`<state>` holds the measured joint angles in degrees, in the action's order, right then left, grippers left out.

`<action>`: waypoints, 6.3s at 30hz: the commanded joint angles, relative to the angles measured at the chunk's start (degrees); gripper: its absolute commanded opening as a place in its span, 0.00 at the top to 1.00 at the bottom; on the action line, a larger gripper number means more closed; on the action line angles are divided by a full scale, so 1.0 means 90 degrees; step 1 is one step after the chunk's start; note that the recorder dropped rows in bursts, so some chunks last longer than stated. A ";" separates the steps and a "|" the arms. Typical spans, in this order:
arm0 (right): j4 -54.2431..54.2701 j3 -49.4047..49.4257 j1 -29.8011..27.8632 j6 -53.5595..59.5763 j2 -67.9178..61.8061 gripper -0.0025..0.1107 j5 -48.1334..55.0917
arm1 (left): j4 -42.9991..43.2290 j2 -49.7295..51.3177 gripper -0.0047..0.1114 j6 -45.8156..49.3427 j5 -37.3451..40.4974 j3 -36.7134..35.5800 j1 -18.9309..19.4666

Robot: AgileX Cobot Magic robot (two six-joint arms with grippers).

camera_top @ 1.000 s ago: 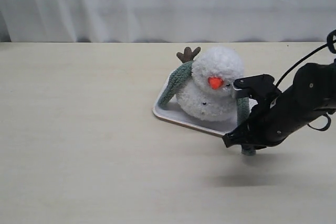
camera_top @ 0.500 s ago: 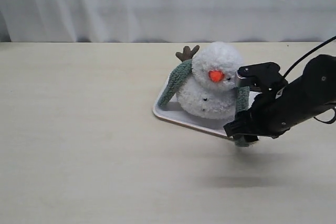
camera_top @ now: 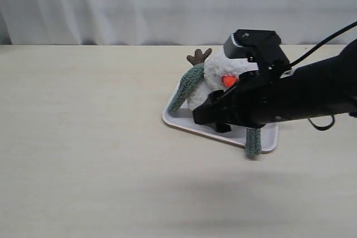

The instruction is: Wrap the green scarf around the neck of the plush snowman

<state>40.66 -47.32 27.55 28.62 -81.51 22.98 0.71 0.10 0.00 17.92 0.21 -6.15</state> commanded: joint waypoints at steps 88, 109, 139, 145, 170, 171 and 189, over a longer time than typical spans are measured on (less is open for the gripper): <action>-0.8090 -0.2624 0.0588 -0.3058 -0.4339 0.75 0.1271 | 0.0007 -0.0011 0.96 0.0000 -0.0058 -0.0023 0.0011; -0.6810 -0.2028 0.0876 -0.0253 -0.3916 0.94 0.1639 | 0.0007 -0.0011 0.96 0.0000 -0.0058 -0.0023 0.0011; -0.3948 -0.2186 0.1562 0.0319 -0.1349 0.66 0.0781 | 0.0007 -0.0011 0.96 0.0000 -0.0058 -0.0023 0.0011; -0.4039 -0.3149 0.1315 -0.2364 -0.1826 0.92 -0.0360 | 0.0007 -0.0011 0.96 0.0000 -0.0058 -0.0023 0.0011; -0.5794 -0.6711 0.0365 -0.3253 -0.4824 0.53 0.2927 | 0.0007 -0.0011 0.96 0.0000 -0.0058 -0.0023 0.0011; -0.5588 -0.6711 0.0365 -0.3070 -0.4852 0.53 0.2927 | 0.0007 -0.0011 0.96 0.0000 -0.0058 -0.0023 0.0011; -0.3767 -0.6711 0.0365 -0.1647 -0.4616 0.55 0.3545 | 0.0007 -0.0011 0.96 0.0000 -0.0058 -0.0023 0.0011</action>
<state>3.03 -107.46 30.99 10.21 -124.10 52.65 0.71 0.10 0.00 17.92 0.21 -6.15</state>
